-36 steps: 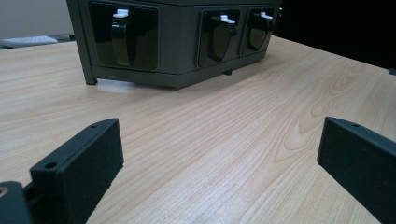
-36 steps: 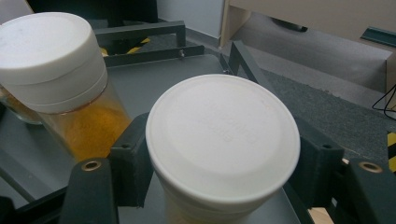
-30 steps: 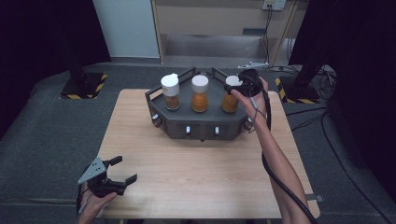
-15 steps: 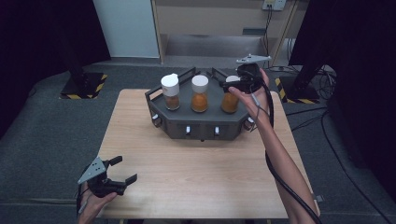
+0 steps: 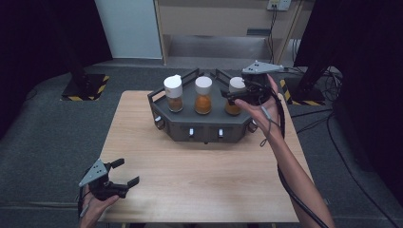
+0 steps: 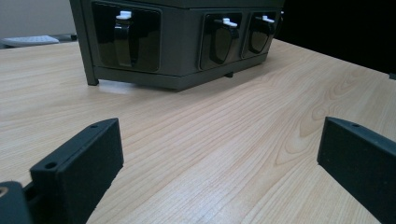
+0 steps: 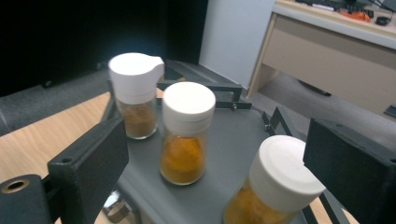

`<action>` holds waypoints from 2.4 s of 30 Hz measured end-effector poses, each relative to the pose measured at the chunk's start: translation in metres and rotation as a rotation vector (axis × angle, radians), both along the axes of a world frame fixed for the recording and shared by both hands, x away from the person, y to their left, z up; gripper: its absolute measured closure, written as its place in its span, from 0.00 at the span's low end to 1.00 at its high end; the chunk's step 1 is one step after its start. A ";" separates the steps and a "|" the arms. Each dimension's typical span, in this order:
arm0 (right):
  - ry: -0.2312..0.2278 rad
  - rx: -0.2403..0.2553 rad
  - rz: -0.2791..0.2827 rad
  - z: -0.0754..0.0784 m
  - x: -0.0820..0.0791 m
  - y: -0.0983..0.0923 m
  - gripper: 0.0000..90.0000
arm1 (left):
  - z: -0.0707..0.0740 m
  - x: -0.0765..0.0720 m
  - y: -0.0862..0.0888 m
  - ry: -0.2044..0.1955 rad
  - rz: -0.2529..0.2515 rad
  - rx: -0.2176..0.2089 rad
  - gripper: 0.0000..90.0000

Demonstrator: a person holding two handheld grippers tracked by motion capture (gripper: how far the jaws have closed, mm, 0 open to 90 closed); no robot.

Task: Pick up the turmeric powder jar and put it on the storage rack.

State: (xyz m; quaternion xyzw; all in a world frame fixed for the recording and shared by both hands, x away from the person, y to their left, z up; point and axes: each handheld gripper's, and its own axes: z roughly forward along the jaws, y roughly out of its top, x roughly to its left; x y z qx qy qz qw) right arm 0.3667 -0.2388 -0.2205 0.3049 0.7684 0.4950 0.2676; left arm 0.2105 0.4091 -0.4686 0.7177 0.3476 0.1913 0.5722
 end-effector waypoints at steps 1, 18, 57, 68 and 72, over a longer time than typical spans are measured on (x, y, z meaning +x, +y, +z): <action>-0.001 -0.001 0.002 0.000 -0.004 -0.002 0.07 | 0.000 0.000 0.000 0.000 0.001 -0.003 0.00; -0.005 0.044 -0.001 -0.041 -0.064 -0.044 0.03 | -0.001 -0.001 0.002 0.002 0.002 -0.005 0.00; 0.043 0.119 -0.137 -0.167 -0.163 -0.102 0.02 | -0.001 -0.004 0.003 -0.007 0.013 -0.008 0.00; 0.062 0.136 -0.159 -0.188 -0.168 -0.110 0.02 | -0.001 -0.004 0.004 -0.007 0.014 -0.014 0.00; 0.066 0.129 -0.167 -0.194 -0.168 -0.110 0.02 | -0.001 -0.004 0.004 -0.007 0.013 -0.014 0.00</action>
